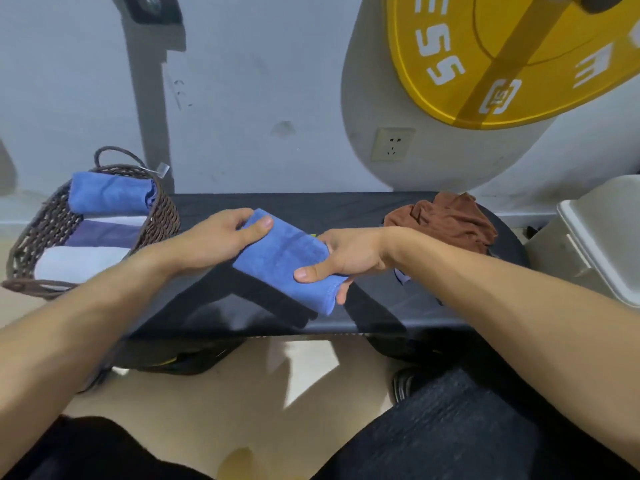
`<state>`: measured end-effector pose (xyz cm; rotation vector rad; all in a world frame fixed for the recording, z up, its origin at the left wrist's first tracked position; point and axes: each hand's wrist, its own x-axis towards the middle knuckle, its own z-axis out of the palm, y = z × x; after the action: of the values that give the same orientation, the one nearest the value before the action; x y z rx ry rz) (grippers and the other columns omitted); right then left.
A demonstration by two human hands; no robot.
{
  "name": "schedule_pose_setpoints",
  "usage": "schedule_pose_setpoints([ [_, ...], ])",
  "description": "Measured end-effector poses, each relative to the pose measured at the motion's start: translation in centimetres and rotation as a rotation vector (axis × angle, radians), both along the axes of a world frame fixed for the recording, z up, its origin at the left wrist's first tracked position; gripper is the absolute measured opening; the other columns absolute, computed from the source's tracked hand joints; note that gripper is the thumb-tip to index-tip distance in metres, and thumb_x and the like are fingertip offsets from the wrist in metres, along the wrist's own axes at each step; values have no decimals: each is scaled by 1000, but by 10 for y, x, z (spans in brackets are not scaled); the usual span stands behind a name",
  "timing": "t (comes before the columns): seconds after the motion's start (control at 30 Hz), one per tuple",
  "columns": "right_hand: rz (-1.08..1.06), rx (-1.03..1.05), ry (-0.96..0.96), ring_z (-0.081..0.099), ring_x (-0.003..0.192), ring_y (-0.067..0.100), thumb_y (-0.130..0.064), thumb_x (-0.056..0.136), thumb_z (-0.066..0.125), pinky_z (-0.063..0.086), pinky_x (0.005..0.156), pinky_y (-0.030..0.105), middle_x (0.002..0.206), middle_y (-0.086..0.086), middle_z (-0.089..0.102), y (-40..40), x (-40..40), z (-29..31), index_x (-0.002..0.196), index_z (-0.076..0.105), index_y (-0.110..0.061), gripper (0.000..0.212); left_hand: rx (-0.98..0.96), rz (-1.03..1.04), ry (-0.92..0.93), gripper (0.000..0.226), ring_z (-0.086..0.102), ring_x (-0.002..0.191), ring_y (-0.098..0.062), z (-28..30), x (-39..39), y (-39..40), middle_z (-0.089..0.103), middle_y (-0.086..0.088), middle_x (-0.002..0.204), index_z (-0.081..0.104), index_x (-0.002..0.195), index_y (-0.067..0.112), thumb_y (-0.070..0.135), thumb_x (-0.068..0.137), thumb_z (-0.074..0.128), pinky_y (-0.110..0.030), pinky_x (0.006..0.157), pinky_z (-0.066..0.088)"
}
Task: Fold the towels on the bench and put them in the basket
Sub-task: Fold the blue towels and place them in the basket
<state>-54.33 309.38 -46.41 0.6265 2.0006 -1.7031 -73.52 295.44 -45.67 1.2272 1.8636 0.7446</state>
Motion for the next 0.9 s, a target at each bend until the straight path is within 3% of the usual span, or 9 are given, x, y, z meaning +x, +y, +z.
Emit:
schedule_pose_setpoints([
  [0.13,15,51,48,72,73,28,-40,90,71,56,64,27,82,0,74,-15,-4,13,107,66,-20,27,-57,-197,117,51,68,87,-14,19,-30,-21,73,4,93,66,102,29,72,77,54,-41,88,53],
  [0.27,-1,168,107,63,56,20,-48,93,63,51,59,21,64,6,68,-28,-36,30,90,64,-7,41,-108,-189,104,61,51,70,-14,39,-72,-28,57,-5,74,59,98,7,66,80,62,-35,68,47],
  [0.37,-102,110,139,54,53,20,-42,98,58,47,55,22,61,10,60,-36,-80,38,84,58,-7,38,-137,-118,26,43,54,69,-14,56,-122,-27,56,-3,72,59,100,4,42,82,63,-34,67,47],
  [0.5,-402,-120,78,56,65,17,-22,100,56,54,59,26,81,9,59,-43,-165,34,108,59,-7,17,-168,78,-12,20,56,83,-24,52,-199,-38,60,-13,90,61,108,5,21,96,59,-35,68,50],
  [0.6,-462,-155,10,55,69,19,-13,101,54,55,60,30,88,11,55,-56,-233,19,116,53,-7,17,-168,337,-97,16,60,78,-22,21,-237,-54,65,-12,98,61,114,9,15,100,55,-27,56,53],
  [0.63,-478,-116,-3,54,68,19,-12,100,55,54,61,31,88,11,55,-63,-255,11,116,53,-6,17,-153,443,-87,16,63,77,-22,6,-245,-61,66,-12,99,61,114,10,15,101,54,-28,56,56],
  [0.73,-562,99,-6,59,69,22,-15,93,67,56,54,32,92,14,61,-84,-308,-17,113,60,-1,26,-156,658,209,34,58,115,-36,-37,-265,-78,60,-22,128,58,126,0,20,99,54,-39,96,48],
  [0.83,-574,283,-25,69,78,29,-24,86,76,61,69,43,96,17,69,-97,-341,-36,107,64,1,35,-126,760,241,32,55,115,-39,-63,-282,-94,60,-22,127,58,123,1,21,98,52,-37,92,41],
  [0.9,-458,475,-39,71,80,26,-34,83,75,60,71,36,87,15,72,-101,-354,-41,100,68,-1,37,-159,794,244,35,54,116,-39,-76,-293,-103,58,-20,128,53,126,3,25,99,51,-40,93,42],
])
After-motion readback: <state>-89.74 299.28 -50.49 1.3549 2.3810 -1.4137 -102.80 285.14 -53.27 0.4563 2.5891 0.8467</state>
